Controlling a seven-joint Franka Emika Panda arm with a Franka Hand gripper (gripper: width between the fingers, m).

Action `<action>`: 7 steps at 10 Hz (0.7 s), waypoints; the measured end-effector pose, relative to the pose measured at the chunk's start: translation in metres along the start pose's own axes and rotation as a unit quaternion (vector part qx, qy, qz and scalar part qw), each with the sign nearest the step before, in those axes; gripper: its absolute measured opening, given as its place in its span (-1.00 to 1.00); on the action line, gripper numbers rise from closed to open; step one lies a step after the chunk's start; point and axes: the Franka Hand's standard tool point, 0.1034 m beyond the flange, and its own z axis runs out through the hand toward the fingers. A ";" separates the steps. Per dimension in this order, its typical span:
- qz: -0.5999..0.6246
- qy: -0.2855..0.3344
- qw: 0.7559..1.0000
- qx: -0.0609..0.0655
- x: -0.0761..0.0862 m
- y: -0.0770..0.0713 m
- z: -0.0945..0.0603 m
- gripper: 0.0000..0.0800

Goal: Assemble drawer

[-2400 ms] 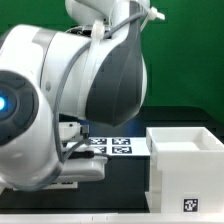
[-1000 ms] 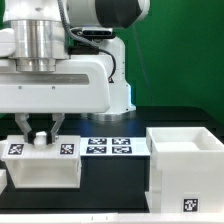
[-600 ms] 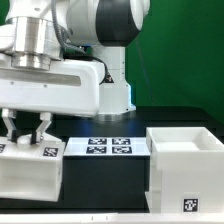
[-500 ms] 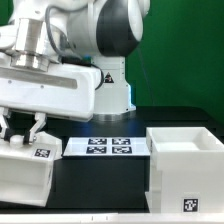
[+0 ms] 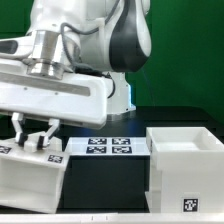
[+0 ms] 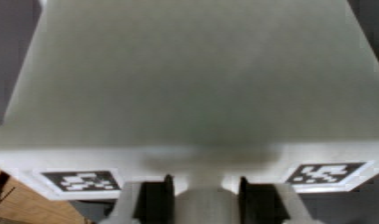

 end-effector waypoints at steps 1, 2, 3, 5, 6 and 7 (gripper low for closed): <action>0.000 0.000 1.000 0.002 0.000 -0.003 0.000 -0.59; 0.001 0.000 1.000 0.005 0.000 -0.010 0.001 -0.59; 0.000 -0.003 1.000 0.009 -0.004 -0.019 0.004 -0.59; -0.001 -0.008 1.000 0.011 -0.008 -0.021 0.008 -0.59; -0.001 -0.008 1.000 0.011 -0.008 -0.021 0.008 -0.30; -0.001 -0.008 1.000 0.011 -0.008 -0.021 0.008 -0.30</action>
Offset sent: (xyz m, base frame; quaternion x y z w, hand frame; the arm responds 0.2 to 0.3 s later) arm -0.0054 0.0069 -0.0185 -0.0255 -0.0115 0.0031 0.9996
